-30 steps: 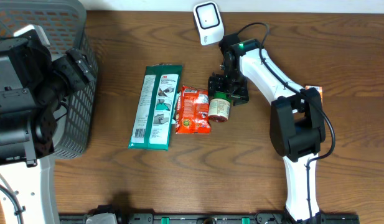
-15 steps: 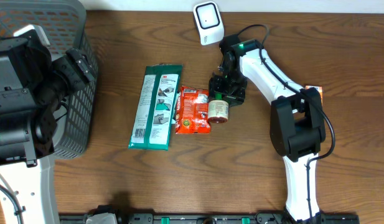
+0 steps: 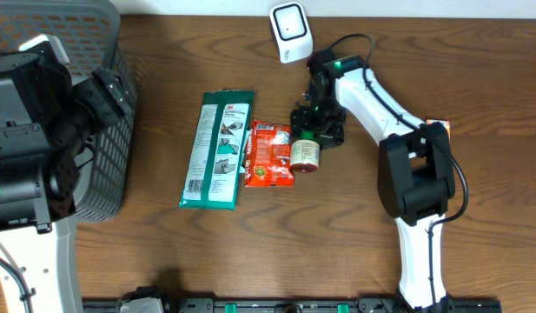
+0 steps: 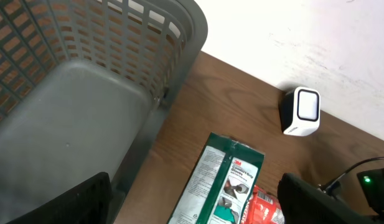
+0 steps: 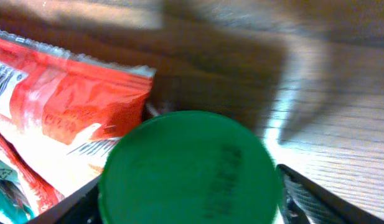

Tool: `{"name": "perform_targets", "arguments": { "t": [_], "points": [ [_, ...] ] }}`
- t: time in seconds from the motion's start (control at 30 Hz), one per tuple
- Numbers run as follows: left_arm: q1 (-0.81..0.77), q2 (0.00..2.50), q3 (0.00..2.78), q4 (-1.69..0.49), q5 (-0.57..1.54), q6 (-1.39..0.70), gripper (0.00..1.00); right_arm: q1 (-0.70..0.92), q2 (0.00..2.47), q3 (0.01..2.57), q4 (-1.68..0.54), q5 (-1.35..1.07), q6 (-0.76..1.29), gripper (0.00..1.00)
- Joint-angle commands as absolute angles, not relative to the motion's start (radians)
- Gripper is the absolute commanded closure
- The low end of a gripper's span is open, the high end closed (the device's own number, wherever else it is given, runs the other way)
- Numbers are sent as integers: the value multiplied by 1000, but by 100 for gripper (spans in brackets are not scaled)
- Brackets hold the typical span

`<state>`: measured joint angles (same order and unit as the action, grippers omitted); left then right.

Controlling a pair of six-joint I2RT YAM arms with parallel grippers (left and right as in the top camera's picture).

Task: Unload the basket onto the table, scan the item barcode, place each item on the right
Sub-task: 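Lift the jar and move it right, away from the red items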

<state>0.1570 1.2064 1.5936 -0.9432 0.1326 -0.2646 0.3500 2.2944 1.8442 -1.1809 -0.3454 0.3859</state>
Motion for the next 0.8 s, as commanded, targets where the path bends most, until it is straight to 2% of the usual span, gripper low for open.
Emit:
{"name": "perform_targets", "arguments": {
  "t": [0.0,0.07,0.13,0.23,0.27,0.53,0.77],
  "points": [
    [161,1208,1594,-945,139,-256,15,319,2296,1836,-1184,-352,356,28],
    [161,1208,1594,-945,139,-256,15,315,2296,1837,-1188,-352,332,33],
    [161,1208,1594,-945,139,-256,15,313,2296,1836,-1189,-353,315,35],
    [161,1208,1594,-945,139,-256,15,300,2295,1842,-1200,-353,290,48],
    [161,1208,1594,-945,139,-256,15,296,2294,1846,-1210,-353,290,50],
    [161,1208,1594,-945,139,-256,14,252,2294,1851,-1292,-350,176,46],
    [161,1208,1594,-945,139,-256,15,183,2275,1851,-1294,-339,174,41]
  ]
}}
